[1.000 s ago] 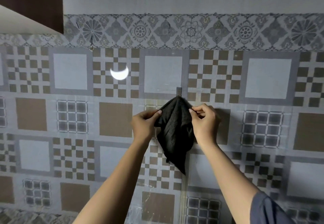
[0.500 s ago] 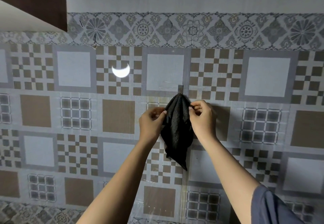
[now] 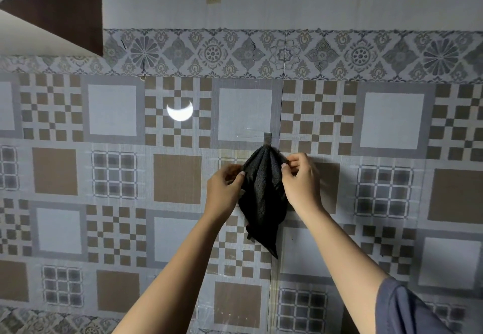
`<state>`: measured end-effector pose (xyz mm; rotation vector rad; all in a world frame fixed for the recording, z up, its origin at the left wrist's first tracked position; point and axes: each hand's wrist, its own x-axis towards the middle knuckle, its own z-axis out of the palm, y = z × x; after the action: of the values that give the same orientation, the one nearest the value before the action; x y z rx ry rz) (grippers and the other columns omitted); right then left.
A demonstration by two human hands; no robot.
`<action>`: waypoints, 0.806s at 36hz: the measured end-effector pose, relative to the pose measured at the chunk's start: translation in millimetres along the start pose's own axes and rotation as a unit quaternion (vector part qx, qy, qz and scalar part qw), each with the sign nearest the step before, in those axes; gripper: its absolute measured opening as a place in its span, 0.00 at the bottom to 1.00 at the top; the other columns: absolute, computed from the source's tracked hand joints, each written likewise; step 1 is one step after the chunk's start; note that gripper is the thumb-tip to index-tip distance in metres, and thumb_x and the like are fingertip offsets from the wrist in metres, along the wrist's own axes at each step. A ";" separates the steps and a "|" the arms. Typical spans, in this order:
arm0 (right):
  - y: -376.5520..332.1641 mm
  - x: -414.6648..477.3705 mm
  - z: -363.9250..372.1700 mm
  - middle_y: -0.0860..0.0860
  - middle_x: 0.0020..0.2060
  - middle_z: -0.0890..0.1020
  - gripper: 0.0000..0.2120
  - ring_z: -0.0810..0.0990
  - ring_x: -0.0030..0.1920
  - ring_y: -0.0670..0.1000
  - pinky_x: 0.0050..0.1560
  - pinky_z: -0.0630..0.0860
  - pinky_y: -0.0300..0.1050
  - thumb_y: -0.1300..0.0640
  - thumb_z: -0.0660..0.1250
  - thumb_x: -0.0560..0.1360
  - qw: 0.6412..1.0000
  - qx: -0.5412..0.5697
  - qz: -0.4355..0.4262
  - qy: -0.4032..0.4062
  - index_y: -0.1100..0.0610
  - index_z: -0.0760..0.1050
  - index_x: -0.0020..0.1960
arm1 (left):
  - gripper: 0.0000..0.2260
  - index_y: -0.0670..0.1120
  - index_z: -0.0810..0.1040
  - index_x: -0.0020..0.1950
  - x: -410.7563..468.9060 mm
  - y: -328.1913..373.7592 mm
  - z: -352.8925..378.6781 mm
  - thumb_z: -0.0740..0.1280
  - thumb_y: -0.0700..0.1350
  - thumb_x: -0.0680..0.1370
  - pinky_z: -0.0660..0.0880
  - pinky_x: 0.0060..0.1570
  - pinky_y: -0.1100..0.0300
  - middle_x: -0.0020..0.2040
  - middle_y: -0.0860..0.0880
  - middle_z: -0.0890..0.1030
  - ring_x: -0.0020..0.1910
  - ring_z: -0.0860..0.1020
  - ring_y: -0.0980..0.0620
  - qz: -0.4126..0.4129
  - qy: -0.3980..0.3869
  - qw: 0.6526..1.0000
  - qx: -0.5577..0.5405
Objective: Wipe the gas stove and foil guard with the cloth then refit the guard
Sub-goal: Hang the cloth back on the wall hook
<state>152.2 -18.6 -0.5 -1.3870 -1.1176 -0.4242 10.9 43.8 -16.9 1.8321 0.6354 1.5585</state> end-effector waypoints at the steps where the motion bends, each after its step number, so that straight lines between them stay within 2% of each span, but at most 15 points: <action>1: -0.9 0.3 -0.8 0.54 0.46 0.78 0.03 0.76 0.49 0.55 0.46 0.72 0.45 0.62 0.62 0.75 1.000 -0.001 0.004 -0.005 0.60 0.73 0.48 | 0.11 0.40 0.77 0.59 -0.1 0.9 -0.8 0.63 0.41 0.78 0.72 0.39 0.81 0.54 0.45 0.81 0.51 0.78 0.54 -0.001 0.000 1.000 0.003; 6: -8.8 1.2 -8.1 0.56 0.49 0.77 0.05 0.75 0.51 0.55 0.47 0.69 0.42 0.61 0.62 0.76 0.999 -0.013 0.016 -0.025 0.60 0.73 0.51 | 0.13 0.39 0.75 0.61 -2.8 12.1 -5.4 0.63 0.42 0.78 0.72 0.36 0.79 0.55 0.46 0.79 0.52 0.76 0.54 0.002 0.004 1.000 0.007; 7: -12.4 1.1 -11.2 0.56 0.50 0.77 0.06 0.75 0.52 0.54 0.48 0.69 0.42 0.61 0.61 0.76 0.999 -0.018 0.012 -0.024 0.60 0.72 0.52 | 0.14 0.39 0.75 0.62 -3.3 15.6 -7.8 0.63 0.43 0.78 0.73 0.37 0.76 0.56 0.46 0.78 0.53 0.75 0.54 0.003 0.008 1.000 0.011; 9: -21.8 1.4 -18.3 0.56 0.52 0.75 0.07 0.74 0.54 0.54 0.50 0.70 0.43 0.62 0.61 0.76 0.999 -0.027 -0.004 -0.017 0.61 0.72 0.53 | 0.15 0.41 0.75 0.62 -3.5 21.9 -15.4 0.64 0.45 0.78 0.71 0.48 0.69 0.58 0.46 0.78 0.56 0.75 0.53 0.008 0.016 0.999 0.027; 12: -42.1 1.7 -28.7 0.57 0.53 0.76 0.08 0.74 0.55 0.53 0.50 0.66 0.38 0.62 0.61 0.76 0.998 -0.035 -0.043 -0.008 0.62 0.72 0.54 | 0.16 0.43 0.73 0.64 -4.3 35.0 -33.1 0.63 0.46 0.78 0.69 0.58 0.60 0.61 0.46 0.77 0.61 0.74 0.51 0.017 0.016 0.998 0.051; 17: -83.7 -9.8 -38.9 0.56 0.53 0.76 0.08 0.75 0.54 0.53 0.48 0.67 0.38 0.61 0.61 0.76 0.996 -0.016 -0.079 -0.024 0.61 0.73 0.55 | 0.18 0.43 0.71 0.66 -15.9 66.0 -75.9 0.62 0.48 0.78 0.70 0.63 0.55 0.65 0.45 0.75 0.64 0.73 0.50 0.031 0.023 0.996 0.083; 20: -103.8 -30.1 -37.0 0.55 0.53 0.76 0.09 0.76 0.53 0.53 0.52 0.74 0.45 0.61 0.60 0.76 0.996 0.006 -0.078 -0.042 0.59 0.73 0.55 | 0.18 0.43 0.71 0.66 -35.7 76.3 -102.3 0.62 0.47 0.78 0.69 0.59 0.60 0.65 0.45 0.75 0.64 0.73 0.50 0.042 0.034 0.992 0.118; 21: -109.4 -39.9 -35.2 0.54 0.53 0.77 0.08 0.77 0.51 0.52 0.51 0.75 0.43 0.60 0.61 0.76 0.995 0.006 -0.086 -0.046 0.58 0.74 0.55 | 0.18 0.43 0.71 0.66 -45.6 77.9 -110.7 0.62 0.47 0.78 0.68 0.58 0.61 0.65 0.45 0.75 0.64 0.73 0.50 0.042 0.039 0.990 0.133; 22: -114.7 -51.3 -32.7 0.53 0.52 0.77 0.09 0.76 0.50 0.49 0.48 0.74 0.36 0.60 0.61 0.76 0.994 0.006 -0.094 -0.054 0.59 0.74 0.55 | 0.18 0.43 0.71 0.66 -56.9 77.8 -119.7 0.62 0.47 0.78 0.68 0.58 0.62 0.65 0.45 0.75 0.64 0.73 0.50 0.039 0.042 0.987 0.150; 23: -120.1 -64.1 -30.1 0.52 0.51 0.78 0.09 0.75 0.49 0.47 0.45 0.70 0.28 0.61 0.61 0.76 0.993 0.013 -0.092 -0.069 0.60 0.74 0.55 | 0.18 0.42 0.71 0.66 -69.0 76.2 -128.6 0.62 0.47 0.78 0.68 0.58 0.62 0.65 0.45 0.75 0.63 0.73 0.50 0.037 0.043 0.984 0.169; 24: -124.7 -77.6 -26.6 0.52 0.51 0.78 0.10 0.74 0.49 0.46 0.44 0.67 0.25 0.62 0.61 0.77 0.992 0.027 -0.087 -0.089 0.61 0.74 0.56 | 0.18 0.42 0.71 0.66 -81.6 72.9 -137.3 0.62 0.47 0.78 0.68 0.59 0.61 0.65 0.45 0.75 0.63 0.73 0.50 0.033 0.042 0.980 0.189; 25: -127.7 -91.9 -21.7 0.54 0.52 0.78 0.10 0.74 0.51 0.47 0.46 0.67 0.26 0.62 0.61 0.77 0.990 0.041 -0.080 -0.111 0.62 0.74 0.57 | 0.18 0.42 0.71 0.66 -95.3 67.5 -146.3 0.62 0.47 0.78 0.68 0.60 0.60 0.64 0.45 0.75 0.63 0.73 0.50 0.024 0.042 0.977 0.208; 27: -128.9 -122.0 -8.8 0.58 0.53 0.79 0.10 0.76 0.55 0.54 0.52 0.70 0.37 0.63 0.61 0.76 0.986 0.051 -0.068 -0.144 0.64 0.74 0.56 | 0.18 0.42 0.72 0.66 -124.4 53.7 -162.5 0.63 0.47 0.78 0.68 0.59 0.60 0.64 0.45 0.75 0.63 0.73 0.49 -0.006 0.043 0.971 0.236; 29: -125.4 -155.8 5.9 0.60 0.52 0.78 0.09 0.76 0.55 0.57 0.53 0.69 0.44 0.64 0.61 0.75 0.981 0.050 -0.062 -0.177 0.64 0.75 0.54 | 0.18 0.41 0.72 0.66 -157.0 37.5 -177.9 0.64 0.47 0.77 0.68 0.59 0.58 0.64 0.43 0.75 0.63 0.73 0.48 -0.043 0.039 0.962 0.268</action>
<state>-23.3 -95.4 -58.4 -1.3391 -1.5017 -0.2094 -193.6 -65.7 -79.0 2.0928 1.2561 1.5020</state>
